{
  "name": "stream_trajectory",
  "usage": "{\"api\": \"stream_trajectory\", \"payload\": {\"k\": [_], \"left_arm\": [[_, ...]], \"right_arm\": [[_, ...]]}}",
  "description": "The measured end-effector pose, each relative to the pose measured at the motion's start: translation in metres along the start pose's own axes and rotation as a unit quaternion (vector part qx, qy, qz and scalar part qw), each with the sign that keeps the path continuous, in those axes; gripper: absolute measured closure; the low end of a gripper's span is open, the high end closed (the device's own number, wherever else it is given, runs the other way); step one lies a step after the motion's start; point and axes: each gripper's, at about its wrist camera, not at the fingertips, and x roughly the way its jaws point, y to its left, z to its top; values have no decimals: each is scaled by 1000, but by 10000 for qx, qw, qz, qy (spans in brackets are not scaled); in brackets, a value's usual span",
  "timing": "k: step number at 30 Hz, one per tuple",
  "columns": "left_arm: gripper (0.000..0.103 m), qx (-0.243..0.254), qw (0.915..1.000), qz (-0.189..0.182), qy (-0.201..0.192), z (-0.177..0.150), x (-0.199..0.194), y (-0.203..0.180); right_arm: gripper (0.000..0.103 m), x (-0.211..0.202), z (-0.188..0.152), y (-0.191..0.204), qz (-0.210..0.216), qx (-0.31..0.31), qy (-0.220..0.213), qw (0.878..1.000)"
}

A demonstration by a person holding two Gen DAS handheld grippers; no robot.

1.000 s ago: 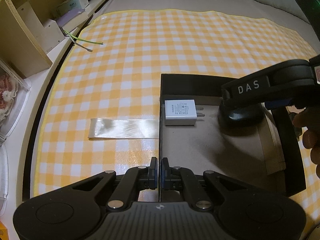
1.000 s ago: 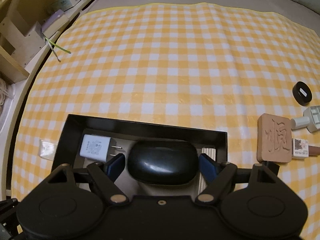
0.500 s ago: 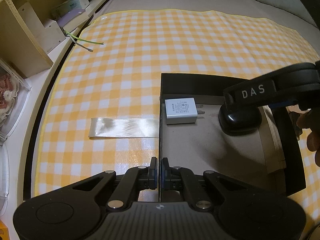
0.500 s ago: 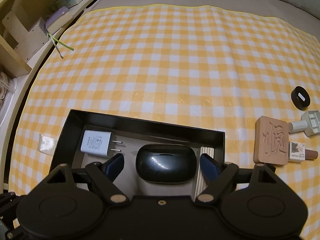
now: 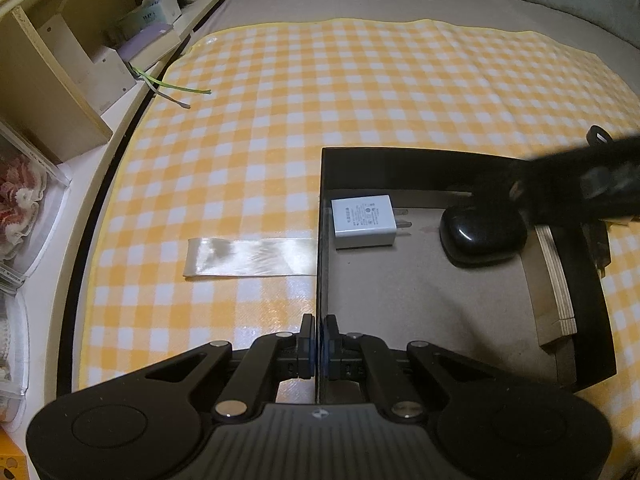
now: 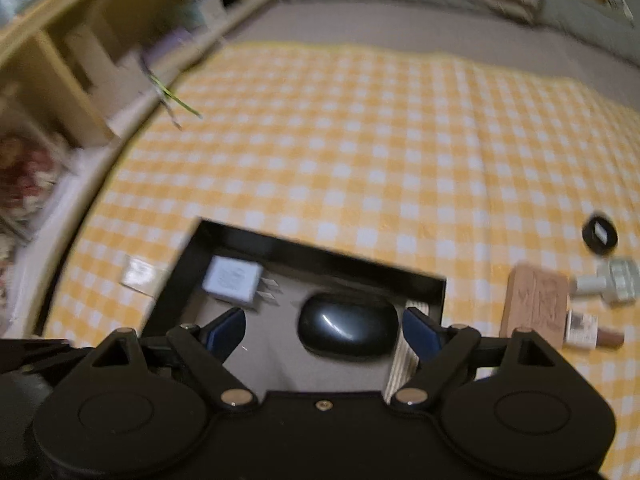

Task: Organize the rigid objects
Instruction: 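Open the right gripper to release the earbud case and withdraw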

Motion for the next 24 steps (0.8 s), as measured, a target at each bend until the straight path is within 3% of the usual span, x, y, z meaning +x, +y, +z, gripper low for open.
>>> {"api": "stream_trajectory", "payload": {"k": [7, 14, 19, 24], "left_arm": [[98, 108, 9999, 93, -2, -4, -5, -3], [98, 133, 9998, 121, -11, -6, -8, -4], [99, 103, 9999, 86, 0, -6, -10, -3], [98, 66, 10000, 4, -20, -8, -14, 2]], "right_arm": [[12, -57, 0, -14, 242, -352, -1144, 9925], [2, -90, -2, -52, 56, -365, -1839, 9823], [0, -96, -7, -81, -404, -314, -2110, 9761], [0, -91, -16, -115, -822, -310, -2103, 9737]]}}
